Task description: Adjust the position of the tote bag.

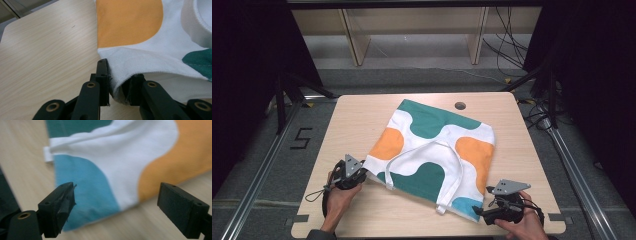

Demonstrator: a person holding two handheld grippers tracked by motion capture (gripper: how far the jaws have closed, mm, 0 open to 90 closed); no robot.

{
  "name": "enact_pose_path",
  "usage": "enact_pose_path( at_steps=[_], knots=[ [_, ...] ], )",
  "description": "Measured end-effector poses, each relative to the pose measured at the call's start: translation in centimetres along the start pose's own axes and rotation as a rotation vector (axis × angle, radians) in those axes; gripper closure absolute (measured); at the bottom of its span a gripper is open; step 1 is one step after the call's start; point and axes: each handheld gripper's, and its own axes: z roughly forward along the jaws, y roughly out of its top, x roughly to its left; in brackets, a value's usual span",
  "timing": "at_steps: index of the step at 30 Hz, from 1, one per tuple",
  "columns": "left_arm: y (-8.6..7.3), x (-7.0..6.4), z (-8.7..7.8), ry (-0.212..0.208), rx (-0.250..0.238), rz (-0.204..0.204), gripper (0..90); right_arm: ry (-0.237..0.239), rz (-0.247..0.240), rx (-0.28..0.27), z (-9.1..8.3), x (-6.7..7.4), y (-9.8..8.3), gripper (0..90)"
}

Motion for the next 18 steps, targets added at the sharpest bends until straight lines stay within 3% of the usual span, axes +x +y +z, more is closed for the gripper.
enact_pose_path(
  at_steps=[3,5,6,7,8,9,10,12,13,14,15,18],
  knots=[
    [-0.2,-0.3,-0.4,-0.012,-0.004,-0.003,76.0,0.037,-0.068,0.009,0.4,1.4,0.2,18.6],
    [-0.4,-0.5,-0.7,-0.027,0.010,-0.004,76.0,0.008,-0.146,0.029,1.0,2.3,0.1,26.0],
    [-0.5,-0.6,-0.7,-0.028,0.007,-0.004,76.0,0.008,-0.146,0.029,1.0,2.3,0.1,26.0],
    [-0.6,-0.8,-0.9,-0.034,0.005,-0.003,75.9,-0.004,-0.165,0.080,1.0,2.4,0.1,31.7],
    [-0.5,-0.9,-1.0,-0.037,0.016,-0.005,75.9,-0.004,-0.165,0.080,1.0,2.4,0.1,31.7],
    [-0.6,-0.9,-1.2,-0.038,0.014,0.019,75.9,-0.026,-0.170,0.063,1.2,2.3,0.0,33.3],
    [-0.5,-1.0,-1.4,-0.042,0.031,0.025,75.9,-0.046,-0.163,0.085,0.8,1.9,0.0,37.0],
    [-0.7,-1.3,-1.5,-0.059,0.014,0.007,75.9,-0.042,-0.157,0.084,0.6,1.7,0.0,40.4],
    [-0.7,-1.3,-1.7,-0.064,0.036,0.015,75.9,-0.054,-0.158,0.067,0.7,1.7,-0.2,42.0],
    [-0.8,-1.6,-1.9,-0.075,0.016,0.002,75.8,-0.061,-0.173,0.086,0.5,1.6,-0.1,44.3],
    [-0.8,-1.7,-2.2,-0.087,0.026,0.003,75.7,-0.073,-0.183,0.095,0.4,1.6,-0.2,47.0],
    [-0.9,-2.5,-2.9,-0.100,0.039,0.037,75.7,-0.135,-0.217,0.113,0.3,1.5,-0.2,51.0]
  ],
)
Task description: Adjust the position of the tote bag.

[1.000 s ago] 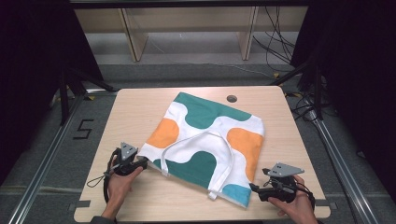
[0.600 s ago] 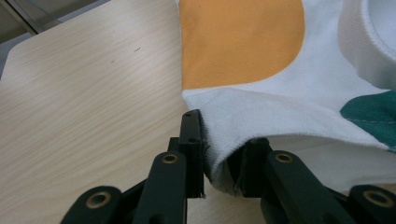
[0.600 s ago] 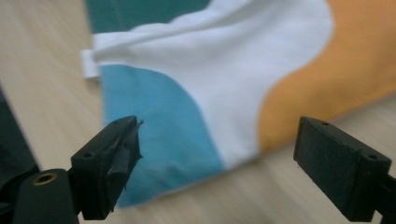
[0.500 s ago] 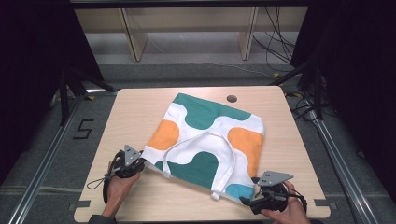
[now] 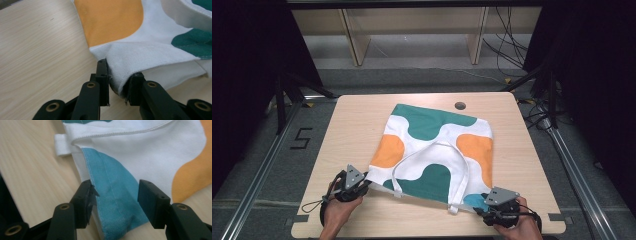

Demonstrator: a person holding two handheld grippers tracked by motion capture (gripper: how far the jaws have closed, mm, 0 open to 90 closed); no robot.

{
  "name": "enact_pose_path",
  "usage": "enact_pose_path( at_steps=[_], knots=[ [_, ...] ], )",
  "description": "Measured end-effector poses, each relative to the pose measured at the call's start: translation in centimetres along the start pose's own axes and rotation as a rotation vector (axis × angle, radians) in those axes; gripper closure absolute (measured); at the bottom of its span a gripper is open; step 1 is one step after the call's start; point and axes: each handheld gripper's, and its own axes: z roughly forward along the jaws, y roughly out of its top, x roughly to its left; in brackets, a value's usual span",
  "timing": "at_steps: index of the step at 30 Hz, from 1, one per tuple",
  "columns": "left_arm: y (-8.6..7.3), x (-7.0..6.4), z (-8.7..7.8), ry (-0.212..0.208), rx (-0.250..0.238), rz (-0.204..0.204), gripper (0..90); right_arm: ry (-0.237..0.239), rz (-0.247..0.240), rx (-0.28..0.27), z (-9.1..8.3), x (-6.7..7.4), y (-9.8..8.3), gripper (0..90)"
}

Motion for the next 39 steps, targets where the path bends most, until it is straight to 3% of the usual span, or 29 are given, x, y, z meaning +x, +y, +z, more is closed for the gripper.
enact_pose_path(
  at_steps=[1,2,5,7,9,10,12,13,14,15,16,17,18,19,20,21,23,26,27,29,31,34,35,37,39],
  knots=[
    [-0.1,-0.3,-0.1,-0.005,0.001,0.009,75.7,-0.048,-0.027,0.028,0.1,-0.1,-0.1,53.5],
    [-0.1,-0.6,-0.3,-0.003,0.007,0.012,75.6,-0.058,-0.051,0.037,0.2,-0.2,-0.2,54.1],
    [-0.3,-1.1,-0.7,-0.025,0.023,0.054,75.6,-0.085,-0.042,0.051,0.2,-0.6,-0.5,56.9],
    [-0.3,-1.2,-0.9,-0.040,0.035,0.079,75.6,-0.133,-0.072,0.064,0.1,-1.2,-0.6,57.5],
    [-0.5,-1.7,-0.7,-0.047,0.021,0.058,75.6,-0.127,-0.061,0.070,0.2,-2.0,-0.7,61.1],
    [-0.5,-2.1,-0.8,-0.057,0.038,0.092,75.6,-0.128,-0.064,0.073,0.3,-2.3,-0.8,63.3],
    [-0.4,-2.4,-0.8,-0.069,0.046,0.105,75.6,-0.133,-0.083,0.076,0.6,-3.1,-0.6,69.6],
    [-0.4,-2.6,-0.8,-0.079,0.045,0.107,75.6,-0.137,-0.067,0.078,0.6,-3.3,-0.5,72.2],
    [-0.4,-2.8,-0.9,-0.080,0.041,0.102,75.6,-0.147,-0.089,0.067,0.8,-3.8,-0.5,74.9],
    [-0.3,-2.9,-0.9,-0.083,0.046,0.135,75.6,-0.142,-0.094,0.071,0.9,-4.1,-0.5,76.9],
    [-0.4,-3.1,-0.6,-0.084,0.045,0.124,75.6,-0.144,-0.088,0.081,1.2,-4.5,-0.5,79.1],
    [-0.5,-3.1,-0.7,-0.082,0.052,0.136,75.6,-0.137,-0.114,0.081,1.5,-5.0,-0.3,80.7],
    [-0.5,-3.1,-0.6,-0.090,0.056,0.133,75.6,-0.145,-0.067,0.072,1.5,-5.1,-0.3,82.7],
    [-0.7,-3.2,-0.4,-0.089,0.044,0.118,75.7,-0.137,-0.074,0.069,1.6,-5.3,-0.2,84.2],
    [-0.7,-3.1,-0.5,-0.085,0.050,0.134,75.7,-0.127,-0.066,0.063,1.5,-5.5,0.0,85.4],
    [-0.7,-3.2,-0.7,-0.093,0.051,0.134,75.7,-0.127,-0.099,0.055,1.5,-5.7,0.0,85.8],
    [-0.7,-3.5,-0.9,-0.090,0.043,0.133,75.6,-0.139,-0.068,0.050,1.1,-5.3,0.1,86.1],
    [-1.0,-3.6,-1.6,-0.088,0.043,0.138,75.6,-0.133,-0.088,0.019,0.1,-4.9,0.0,86.2],
    [-1.1,-3.6,-2.0,-0.092,0.051,0.145,75.6,-0.119,-0.065,0.004,-0.3,-4.3,-0.3,86.2],
    [-1.4,-3.7,-2.4,-0.089,0.040,0.126,75.6,-0.104,-0.060,0.003,-0.5,-4.1,-0.4,86.2],
    [-1.6,-3.5,-2.9,-0.085,0.033,0.132,74.7,-0.083,-0.050,-0.001,-0.7,-3.7,-0.5,85.7],
    [-1.6,-3.5,-2.8,-0.059,0.028,0.133,68.1,-0.074,-0.044,-0.010,-0.3,-3.7,-0.6,76.8],
    [-1.4,-3.2,-2.6,-0.047,0.025,0.180,63.2,-0.078,-0.026,-0.005,-0.1,-3.9,-0.7,70.8],
    [-1.3,-3.3,-1.9,-0.037,0.036,0.161,53.3,-0.111,0.020,0.011,0.4,-4.2,-1.0,60.9],
    [-1.1,-3.3,-1.6,-0.030,0.044,0.156,51.4,-0.111,0.028,0.007,0.5,-4.3,-1.0,61.0]
  ],
)
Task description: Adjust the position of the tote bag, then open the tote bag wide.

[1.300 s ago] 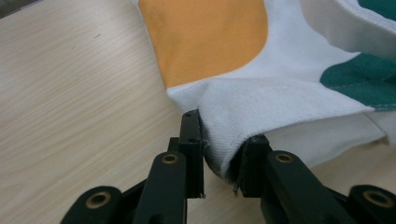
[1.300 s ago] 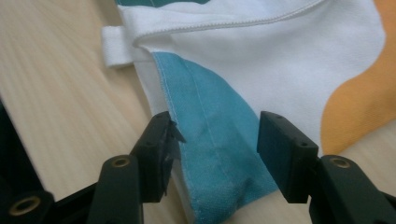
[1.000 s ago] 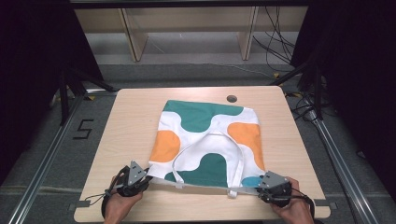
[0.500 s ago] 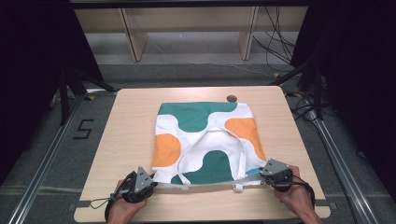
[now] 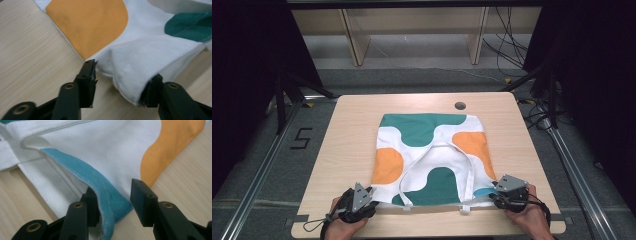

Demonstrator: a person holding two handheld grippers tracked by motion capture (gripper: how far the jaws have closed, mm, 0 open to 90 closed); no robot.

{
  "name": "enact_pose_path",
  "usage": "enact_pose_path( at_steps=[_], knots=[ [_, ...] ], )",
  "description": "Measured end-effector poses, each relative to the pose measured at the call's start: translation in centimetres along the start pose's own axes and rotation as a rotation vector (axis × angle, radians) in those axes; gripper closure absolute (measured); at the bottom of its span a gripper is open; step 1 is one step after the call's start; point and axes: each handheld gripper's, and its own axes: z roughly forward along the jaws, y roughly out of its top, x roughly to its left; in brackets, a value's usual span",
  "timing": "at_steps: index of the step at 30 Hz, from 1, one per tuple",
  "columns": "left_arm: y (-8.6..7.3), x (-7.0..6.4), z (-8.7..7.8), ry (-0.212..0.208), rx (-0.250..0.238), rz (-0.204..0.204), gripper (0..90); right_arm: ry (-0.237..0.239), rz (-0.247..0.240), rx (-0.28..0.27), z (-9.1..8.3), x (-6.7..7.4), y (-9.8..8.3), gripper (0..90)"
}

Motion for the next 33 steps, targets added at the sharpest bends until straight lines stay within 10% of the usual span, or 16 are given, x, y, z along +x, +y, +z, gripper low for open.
enact_pose_path(
  at_steps=[6,9,18,24,33],
  knots=[
    [1.0,-0.3,1.3,0.039,-0.024,-0.028,44.5,-0.098,-0.083,-0.008,0.3,0.1,0.3,66.8],
    [1.1,0.1,1.8,0.041,-0.003,-0.031,49.3,-0.116,-0.050,-0.085,-0.3,-0.6,0.4,68.7],
    [1.4,0.4,1.6,-0.004,-0.006,-0.016,67.5,-0.105,0.020,-0.041,-0.1,-1.0,-0.4,70.2],
    [1.5,0.4,1.4,-0.019,0.009,-0.010,70.5,-0.090,0.051,-0.106,-0.5,-1.4,-0.6,82.4],
    [1.7,0.2,1.1,-0.017,-0.037,-0.016,78.4,-0.107,0.108,-0.148,-0.9,-1.5,-0.4,74.3]
  ],
)
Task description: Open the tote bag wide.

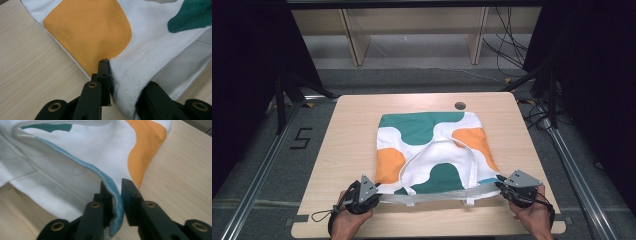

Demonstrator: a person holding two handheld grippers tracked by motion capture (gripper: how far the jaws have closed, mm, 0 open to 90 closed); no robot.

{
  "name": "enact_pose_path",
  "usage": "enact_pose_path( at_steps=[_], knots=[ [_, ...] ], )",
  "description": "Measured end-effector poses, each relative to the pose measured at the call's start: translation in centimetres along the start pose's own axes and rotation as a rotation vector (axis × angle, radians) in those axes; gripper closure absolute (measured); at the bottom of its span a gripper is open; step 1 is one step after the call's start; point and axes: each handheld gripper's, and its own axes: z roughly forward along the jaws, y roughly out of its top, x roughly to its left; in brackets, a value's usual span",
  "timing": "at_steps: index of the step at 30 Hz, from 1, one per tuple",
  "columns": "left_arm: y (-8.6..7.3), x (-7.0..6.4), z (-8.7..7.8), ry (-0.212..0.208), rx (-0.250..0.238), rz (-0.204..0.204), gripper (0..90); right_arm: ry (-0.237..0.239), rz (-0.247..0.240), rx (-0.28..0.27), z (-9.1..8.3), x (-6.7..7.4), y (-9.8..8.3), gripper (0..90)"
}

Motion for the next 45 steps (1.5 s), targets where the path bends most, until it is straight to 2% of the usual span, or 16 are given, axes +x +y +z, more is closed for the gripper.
enact_pose_path(
  at_steps=[3,4,6,7,8,10,14,17,18,19,20,21,22,25,36,45],
  knots=[
    [0.0,-0.1,-0.2,-0.004,0.012,0.022,78.9,0.002,-0.006,0.024,0.7,0.0,0.1,69.6],
    [0.0,-0.2,-0.3,-0.006,0.018,-0.011,78.9,0.002,-0.019,0.035,0.9,0.1,0.1,69.5],
    [0.1,-0.1,-0.4,-0.005,0.012,-0.023,78.9,0.004,-0.053,0.058,1.3,0.3,0.2,69.6],
    [0.1,-0.1,-0.4,-0.014,0.003,-0.039,78.9,0.027,-0.055,0.067,1.4,0.2,0.3,79.2],
    [0.1,0.0,-0.5,-0.008,-0.002,-0.030,78.9,0.027,-0.055,0.067,1.4,0.2,0.3,79.2],
    [0.3,0.1,-0.7,-0.011,-0.010,-0.020,78.9,0.049,-0.044,0.026,1.2,-0.1,0.5,84.4],
    [1.0,0.3,-1.5,-0.012,-0.070,-0.061,79.3,0.037,-0.006,-0.072,-0.2,-0.9,1.4,85.8],
    [1.3,0.4,-1.9,-0.010,-0.100,-0.079,79.4,0.031,0.005,-0.102,-0.8,-0.9,1.8,85.8],
    [1.6,0.8,-2.2,0.001,-0.123,-0.043,79.4,0.027,0.018,-0.117,-1.2,-0.8,2.2,85.8],
    [1.9,1.0,-2.7,0.006,-0.140,-0.067,79.4,0.017,-0.014,-0.149,-1.8,-0.9,2.8,85.9],
    [1.9,1.0,-2.7,0.006,-0.140,-0.067,79.3,0.017,-0.014,-0.149,-1.8,-0.9,2.8,85.9],
    [2.2,1.4,-3.0,0.016,-0.157,-0.033,79.3,0.017,-0.020,-0.155,-2.1,-0.9,3.1,85.9],
    [2.4,1.4,-3.3,0.022,-0.169,-0.063,79.3,0.010,-0.024,-0.176,-2.3,-0.9,3.4,85.9],
    [3.2,2.0,-4.2,0.042,-0.192,-0.054,79.5,-0.016,-0.071,-0.215,-3.6,-0.8,4.8,86.0],
    [6.9,3.8,-7.9,0.090,-0.330,-0.064,79.9,-0.059,-0.112,-0.346,-7.4,-2.1,10.6,86.2],
    [11.1,4.9,-11.9,0.156,-0.460,-0.022,80.5,-0.106,-0.174,-0.408,-11.0,-3.1,14.3,86.5]
  ],
)
